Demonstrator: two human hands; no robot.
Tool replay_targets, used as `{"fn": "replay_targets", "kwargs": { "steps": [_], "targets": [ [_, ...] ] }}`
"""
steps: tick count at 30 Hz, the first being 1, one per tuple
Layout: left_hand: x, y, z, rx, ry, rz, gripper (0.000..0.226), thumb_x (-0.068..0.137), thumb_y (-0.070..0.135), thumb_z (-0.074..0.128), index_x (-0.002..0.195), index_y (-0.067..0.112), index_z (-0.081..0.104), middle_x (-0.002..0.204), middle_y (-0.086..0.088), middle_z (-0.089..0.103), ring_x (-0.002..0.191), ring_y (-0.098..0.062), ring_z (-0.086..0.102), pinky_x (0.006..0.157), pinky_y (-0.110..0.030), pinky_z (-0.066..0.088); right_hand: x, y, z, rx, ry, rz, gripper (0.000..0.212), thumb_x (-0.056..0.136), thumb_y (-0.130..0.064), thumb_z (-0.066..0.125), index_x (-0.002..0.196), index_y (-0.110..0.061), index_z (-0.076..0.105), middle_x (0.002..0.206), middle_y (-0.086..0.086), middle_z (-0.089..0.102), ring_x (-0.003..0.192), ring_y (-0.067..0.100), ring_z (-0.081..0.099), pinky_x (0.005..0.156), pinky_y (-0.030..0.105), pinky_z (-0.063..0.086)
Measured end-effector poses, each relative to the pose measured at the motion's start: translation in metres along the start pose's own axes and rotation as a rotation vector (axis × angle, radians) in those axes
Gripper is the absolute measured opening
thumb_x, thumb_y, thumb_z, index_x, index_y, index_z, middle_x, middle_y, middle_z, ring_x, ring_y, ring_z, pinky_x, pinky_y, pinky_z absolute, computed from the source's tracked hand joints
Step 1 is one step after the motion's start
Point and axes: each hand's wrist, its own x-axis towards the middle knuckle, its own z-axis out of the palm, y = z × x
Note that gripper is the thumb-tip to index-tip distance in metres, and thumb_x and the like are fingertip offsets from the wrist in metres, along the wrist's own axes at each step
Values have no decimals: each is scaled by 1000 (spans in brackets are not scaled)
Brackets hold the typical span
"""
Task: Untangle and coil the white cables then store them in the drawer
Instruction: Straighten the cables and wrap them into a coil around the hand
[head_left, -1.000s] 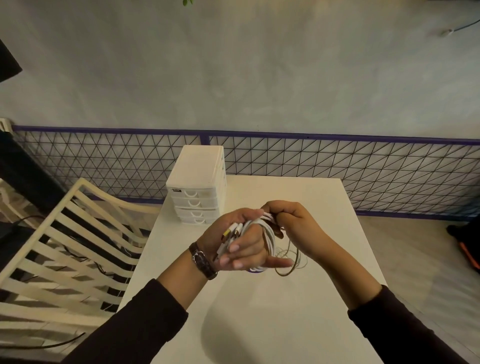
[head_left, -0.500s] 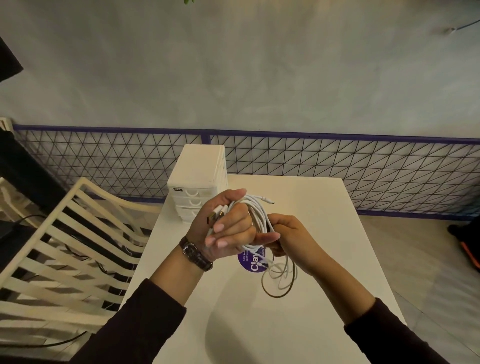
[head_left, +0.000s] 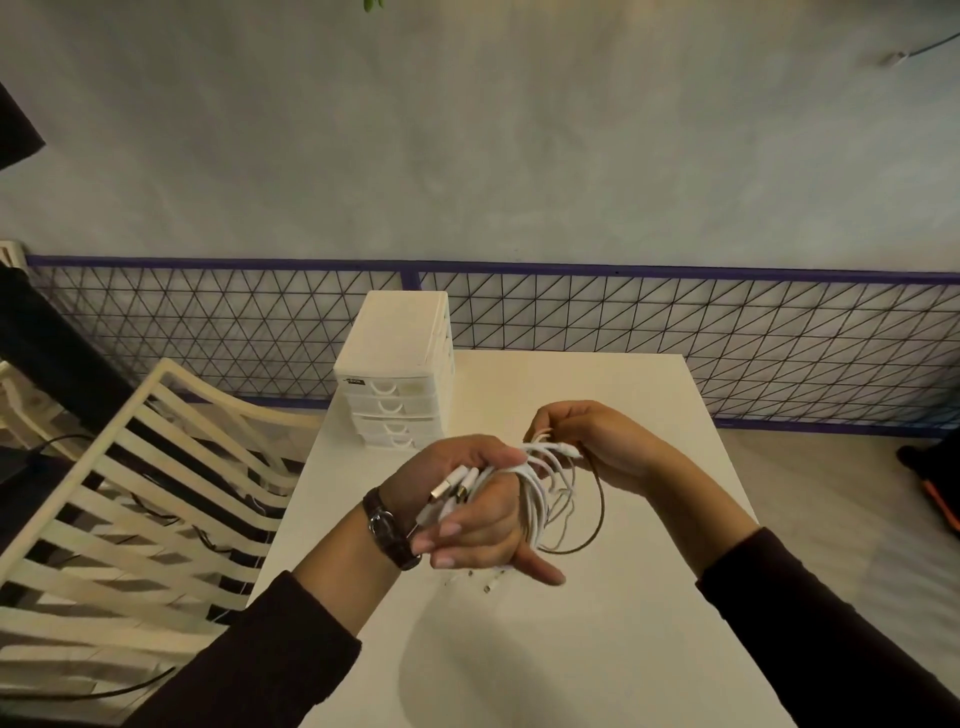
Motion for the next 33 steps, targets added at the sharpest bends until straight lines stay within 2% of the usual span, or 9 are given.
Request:
{"fn": "replay_targets", "kwargs": {
  "steps": [1,2,7,10,13,18,22,27,33],
  "targets": [
    [3,3,5,-24,-9,-11,63,94,31,23,56,9,68,33,-4,50,47,-8,62,57,-27,47,2,-4,-3,-37,26,-18,32,79,17,31,71,1,57,63,11,61,52,13,57,50,18,44],
    [4,1,8,-30,-3,-17,63,95,30,25,55,5,66,33,-6,49,48,-10,62,75,-22,50,3,-9,-5,-78,54,-40,31,77,16,32,69,-1,57,64,13,60,54,15,58,54,20,46],
    [-10,2,-1,-38,52,-36,64,96,33,25,53,10,65,31,-3,41,45,-8,60,107,-30,35,-9,-29,-8,-280,236,-185,30,74,14,34,66,-3,58,65,17,51,54,16,52,56,19,45],
    [-15,0,-8,-113,134,-31,62,96,34,27,52,12,65,30,-4,29,44,-7,58,108,-32,31,-19,-29,0,-293,331,-273,29,67,6,35,68,-7,60,59,14,47,50,17,43,53,22,40],
    [-20,0,-19,-174,242,12,61,95,35,30,48,14,64,33,4,50,39,-7,53,99,-31,26,-31,-20,7,-359,336,-278,34,69,-7,37,87,-13,66,55,8,48,51,19,42,55,24,38],
    [-17,0,-30,-301,304,85,61,96,30,29,47,9,59,35,-1,53,39,-11,53,106,-35,39,-39,-7,30,-824,353,-194,27,85,-50,57,102,-30,53,56,2,60,50,10,58,56,35,47],
    [-10,-2,-27,-267,331,76,62,95,30,28,45,10,58,33,0,51,37,-10,51,103,-35,41,-27,-2,30,-675,540,-158,35,76,-37,74,63,-15,50,60,8,63,59,21,68,59,39,53],
    [-7,2,-21,-138,392,52,59,91,32,32,40,13,56,29,3,44,33,-8,45,104,-38,38,-24,-5,26,-414,404,-64,30,77,-20,74,104,-10,65,63,8,68,61,23,71,72,40,60],
    [-6,3,-21,-134,463,50,57,89,31,34,39,12,53,27,2,41,31,-9,43,97,-35,47,-22,-7,36,-552,509,-183,28,84,-34,65,70,-13,54,63,5,70,62,21,69,69,42,58]
  ]
}}
